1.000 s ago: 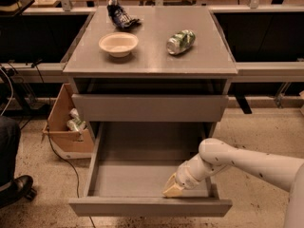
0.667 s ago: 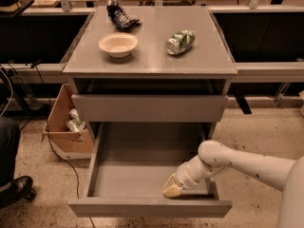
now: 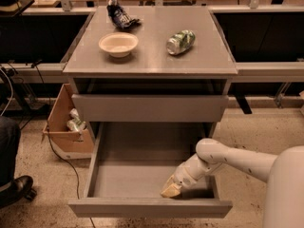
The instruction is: Open middle drawer
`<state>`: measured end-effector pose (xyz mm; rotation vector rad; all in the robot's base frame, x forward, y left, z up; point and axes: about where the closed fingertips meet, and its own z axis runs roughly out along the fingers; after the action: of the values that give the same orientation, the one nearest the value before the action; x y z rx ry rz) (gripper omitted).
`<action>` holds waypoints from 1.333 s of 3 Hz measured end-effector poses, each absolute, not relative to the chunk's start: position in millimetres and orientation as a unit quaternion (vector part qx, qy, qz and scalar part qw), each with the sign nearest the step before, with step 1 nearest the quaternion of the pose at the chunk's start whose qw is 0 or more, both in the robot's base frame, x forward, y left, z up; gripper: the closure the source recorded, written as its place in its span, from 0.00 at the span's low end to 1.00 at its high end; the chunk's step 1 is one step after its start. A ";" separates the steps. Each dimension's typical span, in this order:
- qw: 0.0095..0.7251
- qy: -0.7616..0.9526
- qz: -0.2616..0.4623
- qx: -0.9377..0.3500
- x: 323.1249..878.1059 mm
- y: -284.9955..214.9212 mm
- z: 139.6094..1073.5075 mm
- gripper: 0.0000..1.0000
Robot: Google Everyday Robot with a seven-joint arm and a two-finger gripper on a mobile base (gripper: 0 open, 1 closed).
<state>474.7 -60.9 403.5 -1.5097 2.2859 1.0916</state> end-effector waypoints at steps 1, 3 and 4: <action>0.070 0.772 0.387 -0.499 463.3 -65.5 403.5 1.00; 0.069 0.775 0.395 -0.488 453.9 -76.7 411.8 1.00; 0.117 0.785 0.356 -0.494 474.7 -95.3 425.5 1.00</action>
Offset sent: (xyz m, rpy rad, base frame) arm -0.0317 -0.0197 0.0071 0.0000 0.1628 -0.0023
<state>474.7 -95.3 425.5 -1.4471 2.2972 1.0414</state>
